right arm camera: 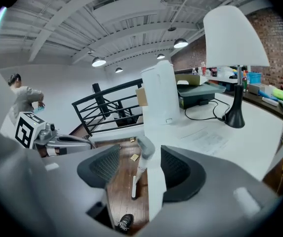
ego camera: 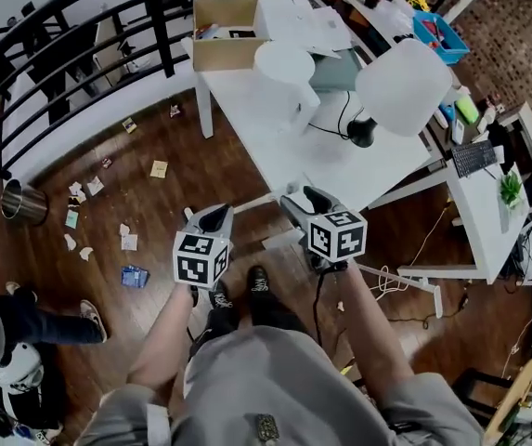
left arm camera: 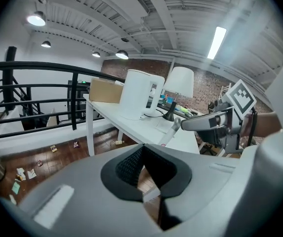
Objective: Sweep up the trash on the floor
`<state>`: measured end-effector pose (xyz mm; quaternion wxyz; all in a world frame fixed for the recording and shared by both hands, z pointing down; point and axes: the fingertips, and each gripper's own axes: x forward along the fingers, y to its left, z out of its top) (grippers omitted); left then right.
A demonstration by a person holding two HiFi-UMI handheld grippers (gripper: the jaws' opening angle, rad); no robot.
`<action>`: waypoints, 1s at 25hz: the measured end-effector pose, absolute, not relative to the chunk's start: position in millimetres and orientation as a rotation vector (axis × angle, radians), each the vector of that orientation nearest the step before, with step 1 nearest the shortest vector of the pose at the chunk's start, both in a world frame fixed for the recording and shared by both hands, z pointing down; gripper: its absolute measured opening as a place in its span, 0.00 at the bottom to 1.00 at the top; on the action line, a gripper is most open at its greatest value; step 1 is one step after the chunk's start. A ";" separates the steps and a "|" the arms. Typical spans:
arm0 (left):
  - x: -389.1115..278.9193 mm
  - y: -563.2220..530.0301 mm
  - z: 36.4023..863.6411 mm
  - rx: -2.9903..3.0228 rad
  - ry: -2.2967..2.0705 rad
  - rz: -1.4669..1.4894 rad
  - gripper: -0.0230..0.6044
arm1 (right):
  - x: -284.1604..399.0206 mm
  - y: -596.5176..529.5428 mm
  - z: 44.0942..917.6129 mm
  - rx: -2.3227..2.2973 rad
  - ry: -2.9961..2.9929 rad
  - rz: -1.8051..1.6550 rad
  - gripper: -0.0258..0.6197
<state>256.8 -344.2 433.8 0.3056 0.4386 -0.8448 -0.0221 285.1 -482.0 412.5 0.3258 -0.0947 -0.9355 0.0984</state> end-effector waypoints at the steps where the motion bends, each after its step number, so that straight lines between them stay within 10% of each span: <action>1: 257.7 -345.4 437.9 1.150 -2.230 -0.056 0.05 | 280.4 -484.0 420.2 -0.265 -2.436 0.260 0.41; 13: 251.9 -335.8 495.2 0.949 -2.201 -0.051 0.05 | 231.9 -457.8 474.6 -0.550 -2.297 0.205 0.37; 25: 257.0 -310.9 524.8 0.828 -2.176 -0.104 0.05 | 223.1 -433.8 474.1 -0.659 -2.258 0.062 0.13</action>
